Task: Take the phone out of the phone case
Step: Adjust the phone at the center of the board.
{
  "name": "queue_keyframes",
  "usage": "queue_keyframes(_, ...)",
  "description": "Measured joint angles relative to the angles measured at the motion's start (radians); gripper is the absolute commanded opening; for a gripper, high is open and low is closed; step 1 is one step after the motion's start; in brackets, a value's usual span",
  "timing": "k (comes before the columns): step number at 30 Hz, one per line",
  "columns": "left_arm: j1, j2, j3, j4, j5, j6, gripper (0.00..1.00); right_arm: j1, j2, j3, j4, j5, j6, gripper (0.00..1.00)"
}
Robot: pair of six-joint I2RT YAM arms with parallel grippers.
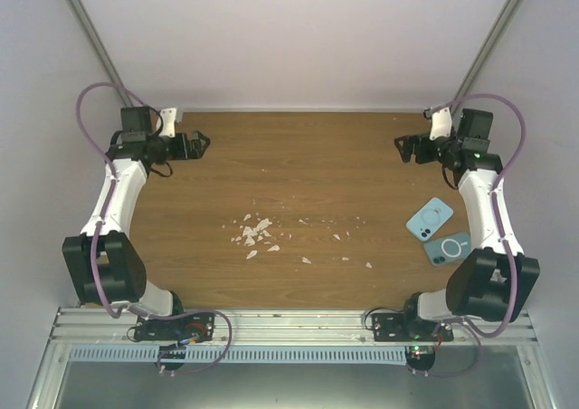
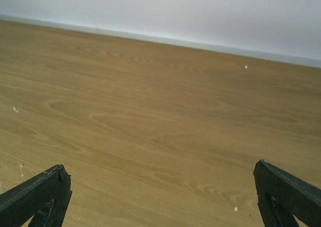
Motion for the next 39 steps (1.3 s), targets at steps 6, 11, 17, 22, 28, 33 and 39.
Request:
queue_keyframes(6, -0.059, -0.090, -0.130, 0.010, -0.031, 0.014, 0.99, 0.018, -0.079, -0.056, -0.086, 0.068, -0.018, 1.00)
queue_keyframes(11, -0.085, -0.151, -0.183, 0.016, -0.029, 0.042, 0.99, -0.018, -0.093, -0.059, -0.189, 0.084, -0.038, 1.00)
queue_keyframes(17, -0.091, -0.190, -0.209, 0.034, -0.026, 0.066, 0.99, -0.121, -0.092, -0.068, -0.296, 0.093, -0.045, 1.00)
queue_keyframes(22, -0.091, -0.207, -0.225, 0.050, -0.013, 0.080, 0.99, -0.246, -0.058, -0.081, -0.341, 0.098, -0.029, 1.00)
queue_keyframes(28, -0.085, -0.218, -0.245, 0.080, 0.004, 0.080, 0.99, -0.386, 0.037, -0.097, -0.351, 0.084, 0.010, 0.99)
queue_keyframes(33, -0.076, -0.224, -0.255, 0.100, 0.016, 0.077, 0.99, -0.422, 0.123, -0.121, -0.347, 0.052, 0.044, 1.00)
queue_keyframes(39, -0.063, -0.225, -0.268, 0.116, 0.027, 0.070, 0.99, -0.421, 0.209, -0.135, -0.307, 0.015, 0.079, 1.00)
